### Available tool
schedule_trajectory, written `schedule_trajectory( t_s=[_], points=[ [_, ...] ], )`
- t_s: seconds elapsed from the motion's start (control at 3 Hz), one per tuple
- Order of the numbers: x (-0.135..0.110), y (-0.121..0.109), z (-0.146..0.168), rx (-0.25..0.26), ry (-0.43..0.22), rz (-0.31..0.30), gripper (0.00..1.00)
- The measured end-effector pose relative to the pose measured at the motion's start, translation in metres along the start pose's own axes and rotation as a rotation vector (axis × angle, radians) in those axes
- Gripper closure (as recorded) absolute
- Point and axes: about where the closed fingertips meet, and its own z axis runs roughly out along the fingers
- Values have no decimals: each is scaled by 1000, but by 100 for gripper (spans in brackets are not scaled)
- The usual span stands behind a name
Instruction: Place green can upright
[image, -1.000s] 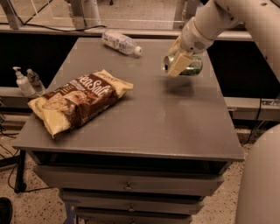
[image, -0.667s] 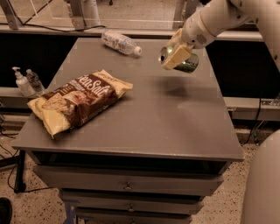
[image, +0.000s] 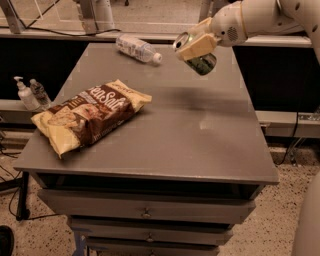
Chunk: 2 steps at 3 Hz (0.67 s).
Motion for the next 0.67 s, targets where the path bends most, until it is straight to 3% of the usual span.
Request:
schedule_trajectory(
  t_s=[0.67],
  points=[
    [-21,-4,-12,38,-261,149,100]
  ],
)
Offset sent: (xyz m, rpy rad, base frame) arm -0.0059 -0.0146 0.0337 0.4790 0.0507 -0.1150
